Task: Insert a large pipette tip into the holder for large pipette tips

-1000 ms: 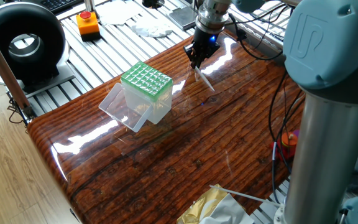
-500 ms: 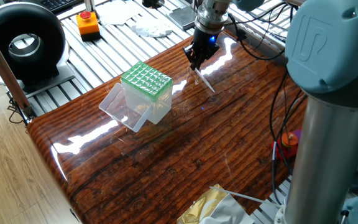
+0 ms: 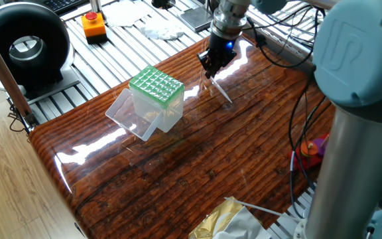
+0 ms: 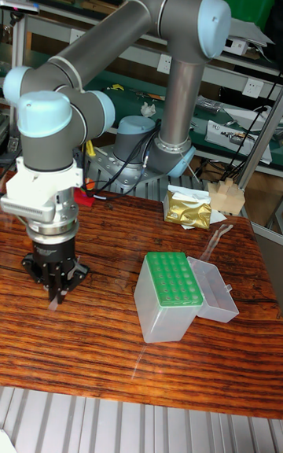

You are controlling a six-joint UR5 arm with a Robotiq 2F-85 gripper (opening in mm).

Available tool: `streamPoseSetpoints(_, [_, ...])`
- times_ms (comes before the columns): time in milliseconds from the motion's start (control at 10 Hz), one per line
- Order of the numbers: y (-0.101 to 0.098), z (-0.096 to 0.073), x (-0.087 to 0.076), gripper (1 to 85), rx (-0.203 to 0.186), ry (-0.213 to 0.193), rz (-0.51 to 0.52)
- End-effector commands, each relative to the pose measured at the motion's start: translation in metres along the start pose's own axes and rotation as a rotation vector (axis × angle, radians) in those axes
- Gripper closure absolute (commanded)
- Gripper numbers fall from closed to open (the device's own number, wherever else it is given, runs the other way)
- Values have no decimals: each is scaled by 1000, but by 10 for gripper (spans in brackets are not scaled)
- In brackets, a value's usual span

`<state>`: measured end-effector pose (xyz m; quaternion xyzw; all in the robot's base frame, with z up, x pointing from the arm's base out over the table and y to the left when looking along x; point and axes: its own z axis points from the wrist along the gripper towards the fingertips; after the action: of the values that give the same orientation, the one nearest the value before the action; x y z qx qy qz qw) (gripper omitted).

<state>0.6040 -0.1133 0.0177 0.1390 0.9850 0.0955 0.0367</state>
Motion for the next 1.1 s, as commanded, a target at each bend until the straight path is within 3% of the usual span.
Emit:
streamPoseSetpoints(0, [8,0,16,750,-26,-11,8])
streamPoseSetpoints(400, [24,-1,40,750,-51,0,14])
streamPoseSetpoints(600, [16,1,48,750,-43,-5,-6])
streamPoseSetpoints(1000, [14,-2,74,750,-96,10,-30])
